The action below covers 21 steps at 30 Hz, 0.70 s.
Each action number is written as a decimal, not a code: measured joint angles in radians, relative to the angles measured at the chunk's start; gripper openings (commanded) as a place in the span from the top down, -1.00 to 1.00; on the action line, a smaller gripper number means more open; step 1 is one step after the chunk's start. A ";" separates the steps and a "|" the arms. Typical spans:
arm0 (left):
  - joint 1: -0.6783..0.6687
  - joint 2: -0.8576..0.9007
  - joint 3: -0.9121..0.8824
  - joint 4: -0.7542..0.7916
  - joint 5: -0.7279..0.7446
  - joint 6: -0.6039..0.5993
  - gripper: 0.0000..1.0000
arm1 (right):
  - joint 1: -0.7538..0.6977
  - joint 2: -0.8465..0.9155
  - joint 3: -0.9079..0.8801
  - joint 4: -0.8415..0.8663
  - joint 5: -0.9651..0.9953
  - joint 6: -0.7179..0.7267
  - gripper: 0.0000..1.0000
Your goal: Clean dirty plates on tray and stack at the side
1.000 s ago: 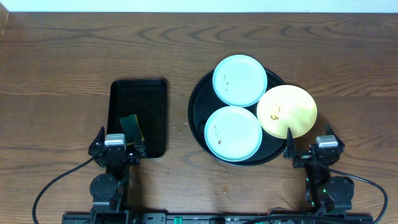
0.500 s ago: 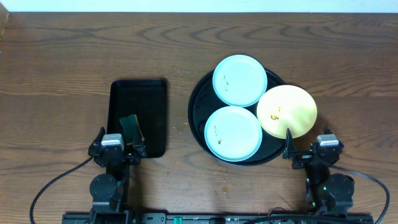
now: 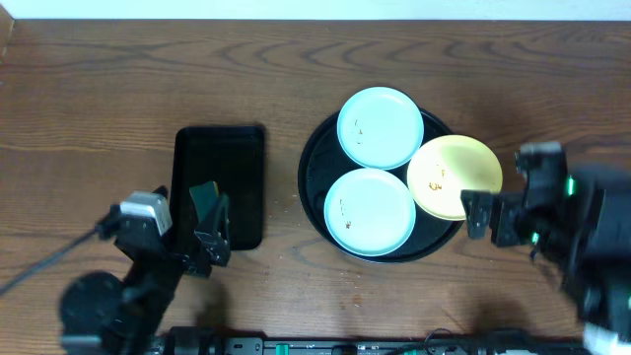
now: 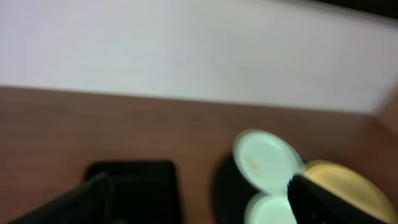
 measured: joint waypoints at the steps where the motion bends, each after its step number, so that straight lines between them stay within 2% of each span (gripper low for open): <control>1: 0.000 0.046 0.072 -0.048 0.041 0.000 -0.79 | 0.000 0.070 0.086 -0.084 -0.037 0.003 -0.99; 4: 0.000 0.153 0.222 -0.095 0.132 0.001 -0.80 | 0.000 0.213 0.267 -0.217 -0.146 0.006 -0.98; 6: 0.000 0.188 0.256 -0.093 0.163 0.001 -0.79 | 0.000 0.270 0.326 -0.264 -0.226 0.007 -0.75; 8: 0.000 0.209 0.263 -0.128 0.188 0.000 -0.79 | 0.001 0.292 0.333 -0.289 -0.268 0.010 -0.58; 13: 0.000 0.248 0.262 -0.247 0.208 -0.017 -0.79 | 0.068 0.309 0.277 -0.308 -0.280 0.041 -0.33; 15: -0.003 0.256 0.262 -0.321 0.157 -0.078 -0.80 | 0.126 0.302 0.227 -0.298 -0.219 0.088 -0.08; 17: -0.003 0.266 0.262 -0.430 0.053 -0.160 -0.79 | 0.174 0.296 0.180 -0.282 -0.150 0.145 0.38; 18: -0.004 0.272 0.262 -0.472 0.000 -0.192 -0.80 | 0.204 0.294 0.145 -0.268 -0.106 0.174 0.46; 21: -0.003 0.289 0.261 -0.558 -0.132 -0.262 -0.79 | 0.272 0.289 0.051 -0.172 -0.024 0.257 0.46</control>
